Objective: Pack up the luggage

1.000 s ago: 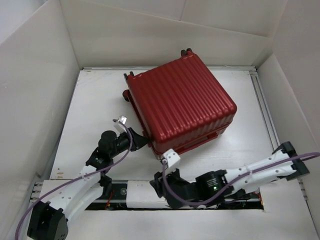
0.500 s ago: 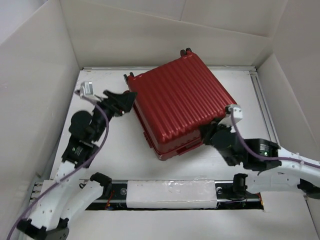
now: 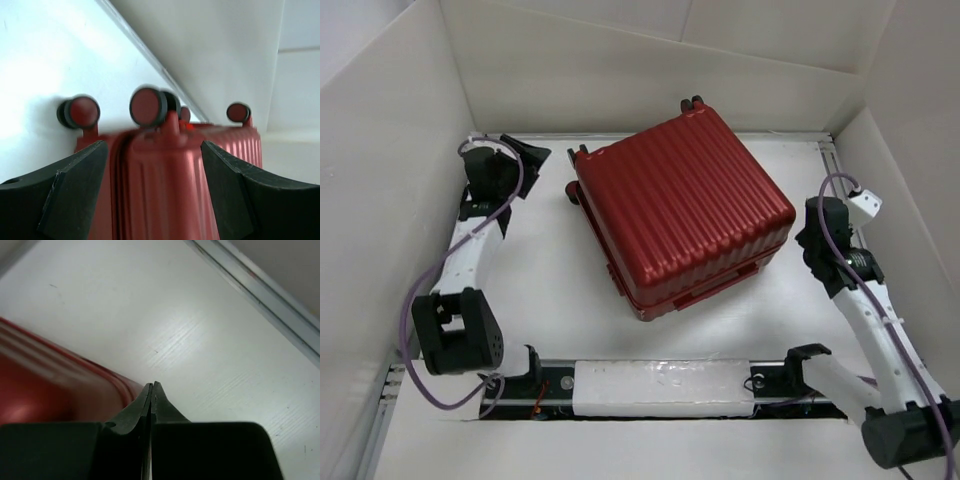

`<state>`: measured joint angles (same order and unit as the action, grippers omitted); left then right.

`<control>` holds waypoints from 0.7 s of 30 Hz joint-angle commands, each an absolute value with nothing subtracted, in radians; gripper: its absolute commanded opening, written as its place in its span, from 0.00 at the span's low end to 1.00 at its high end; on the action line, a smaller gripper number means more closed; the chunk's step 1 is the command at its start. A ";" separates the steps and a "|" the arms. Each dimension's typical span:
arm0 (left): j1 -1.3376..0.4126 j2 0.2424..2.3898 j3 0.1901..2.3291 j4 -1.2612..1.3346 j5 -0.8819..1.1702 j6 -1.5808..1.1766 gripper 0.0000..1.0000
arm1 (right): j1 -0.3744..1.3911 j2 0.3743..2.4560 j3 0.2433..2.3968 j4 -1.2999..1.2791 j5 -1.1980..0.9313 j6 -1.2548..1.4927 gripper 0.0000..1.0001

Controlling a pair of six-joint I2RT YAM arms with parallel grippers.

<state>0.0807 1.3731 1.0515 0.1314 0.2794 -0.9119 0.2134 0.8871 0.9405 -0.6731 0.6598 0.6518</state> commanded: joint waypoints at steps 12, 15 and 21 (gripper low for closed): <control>0.131 1.843 1.382 0.305 0.618 -0.997 0.78 | -0.092 0.965 0.716 -0.236 0.025 0.600 0.00; 0.106 1.932 1.487 0.304 0.661 -0.988 0.82 | -0.083 1.047 0.693 -0.119 -0.141 0.644 0.00; 0.087 2.016 1.494 0.363 0.712 -0.992 0.86 | 0.070 1.196 0.841 -0.046 -0.166 0.664 0.00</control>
